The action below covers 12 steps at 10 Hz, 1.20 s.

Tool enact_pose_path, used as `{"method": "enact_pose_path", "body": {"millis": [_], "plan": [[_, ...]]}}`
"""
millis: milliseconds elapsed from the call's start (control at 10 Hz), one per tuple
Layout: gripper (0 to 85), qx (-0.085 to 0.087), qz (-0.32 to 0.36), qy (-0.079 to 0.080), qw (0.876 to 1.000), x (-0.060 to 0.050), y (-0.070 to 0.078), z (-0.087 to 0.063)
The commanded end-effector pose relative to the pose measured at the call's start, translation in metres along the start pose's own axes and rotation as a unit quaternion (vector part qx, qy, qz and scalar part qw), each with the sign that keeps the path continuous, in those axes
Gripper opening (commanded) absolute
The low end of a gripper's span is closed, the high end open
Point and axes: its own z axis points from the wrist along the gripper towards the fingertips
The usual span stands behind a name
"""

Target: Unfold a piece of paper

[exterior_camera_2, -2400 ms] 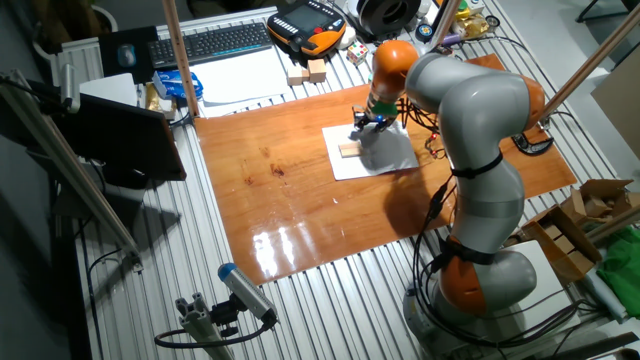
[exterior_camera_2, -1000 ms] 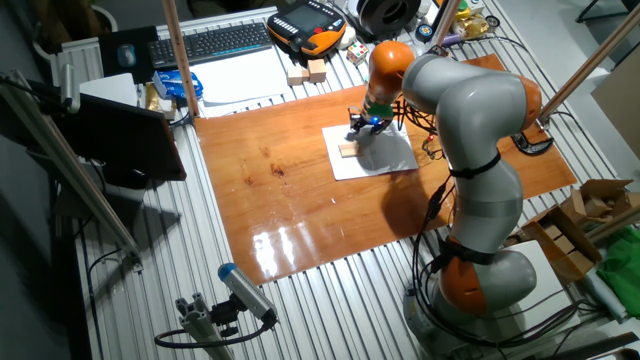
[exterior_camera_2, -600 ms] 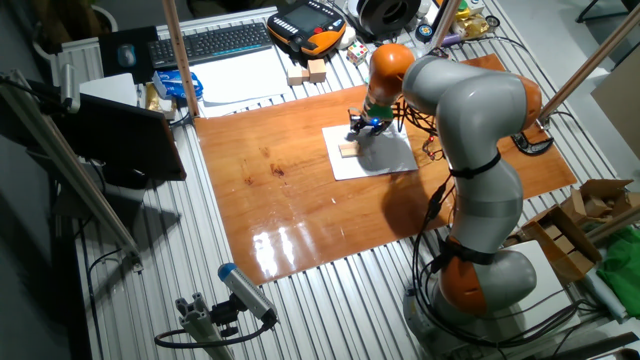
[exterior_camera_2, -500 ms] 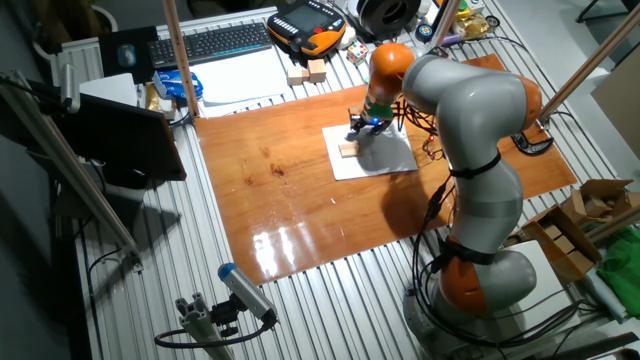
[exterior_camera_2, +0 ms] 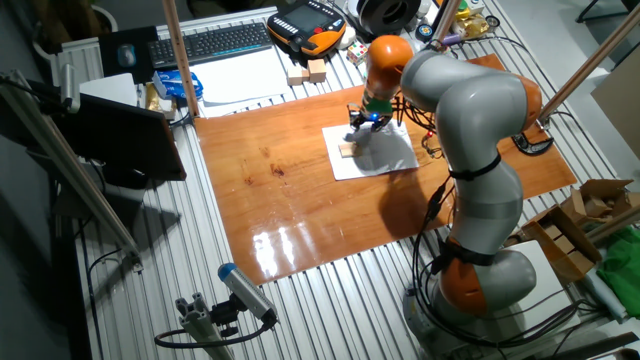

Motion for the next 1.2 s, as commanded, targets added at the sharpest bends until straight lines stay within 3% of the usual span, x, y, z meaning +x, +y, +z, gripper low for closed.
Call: {"method": "enact_pose_path", "body": {"millis": [0,200,400,500,600,700,1100], "plan": [[52.0,0.002,0.004,0.005,1.000,0.001,0.003,-0.011],[46.3,0.008,0.004,0.011,1.000,0.006,0.012,-0.034],[35.3,0.006,-0.003,0.015,1.000,0.013,0.016,-0.055],[24.7,-0.007,-0.010,0.020,1.000,0.019,0.017,-0.066],[10.0,-0.007,-0.017,0.023,1.000,0.023,0.020,-0.074],[2.0,-0.003,-0.022,0.026,0.999,0.028,0.026,-0.082],[2.0,0.001,-0.056,0.027,0.998,0.048,0.030,-0.105]]}}
